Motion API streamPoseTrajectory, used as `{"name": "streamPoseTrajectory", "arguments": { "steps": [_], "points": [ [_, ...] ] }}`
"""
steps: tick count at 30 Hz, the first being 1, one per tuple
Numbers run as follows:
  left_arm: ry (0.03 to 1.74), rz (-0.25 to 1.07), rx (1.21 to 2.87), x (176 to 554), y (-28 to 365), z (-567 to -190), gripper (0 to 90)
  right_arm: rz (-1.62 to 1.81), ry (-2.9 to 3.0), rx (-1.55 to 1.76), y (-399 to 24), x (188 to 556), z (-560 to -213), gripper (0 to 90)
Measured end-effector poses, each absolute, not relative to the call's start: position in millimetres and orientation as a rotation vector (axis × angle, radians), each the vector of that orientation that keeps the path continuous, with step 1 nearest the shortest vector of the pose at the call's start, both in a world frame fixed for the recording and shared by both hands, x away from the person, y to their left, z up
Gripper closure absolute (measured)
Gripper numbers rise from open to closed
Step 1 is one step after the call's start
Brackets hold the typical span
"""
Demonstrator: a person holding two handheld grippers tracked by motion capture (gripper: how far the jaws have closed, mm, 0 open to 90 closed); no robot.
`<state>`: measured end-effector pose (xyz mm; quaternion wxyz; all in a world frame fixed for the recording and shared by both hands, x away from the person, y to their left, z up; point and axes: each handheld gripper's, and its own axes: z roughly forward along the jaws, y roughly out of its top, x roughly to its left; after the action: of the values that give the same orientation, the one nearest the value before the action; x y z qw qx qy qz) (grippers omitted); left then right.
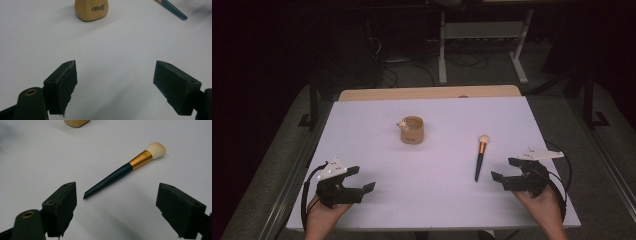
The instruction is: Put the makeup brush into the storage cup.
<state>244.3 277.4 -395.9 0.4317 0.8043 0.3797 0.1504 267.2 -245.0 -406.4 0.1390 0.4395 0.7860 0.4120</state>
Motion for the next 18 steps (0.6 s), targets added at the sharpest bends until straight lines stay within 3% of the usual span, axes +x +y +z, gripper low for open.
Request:
{"name": "streamPoseTrajectory", "arguments": {
  "steps": [18],
  "points": [
    [0.932, 0.364, 2.008, 246.0, 276.5, -396.4, 18.7, 1.168, 2.280, 1.279, -242.5, 271.0, -401.4, 17.7]
  ]
}}
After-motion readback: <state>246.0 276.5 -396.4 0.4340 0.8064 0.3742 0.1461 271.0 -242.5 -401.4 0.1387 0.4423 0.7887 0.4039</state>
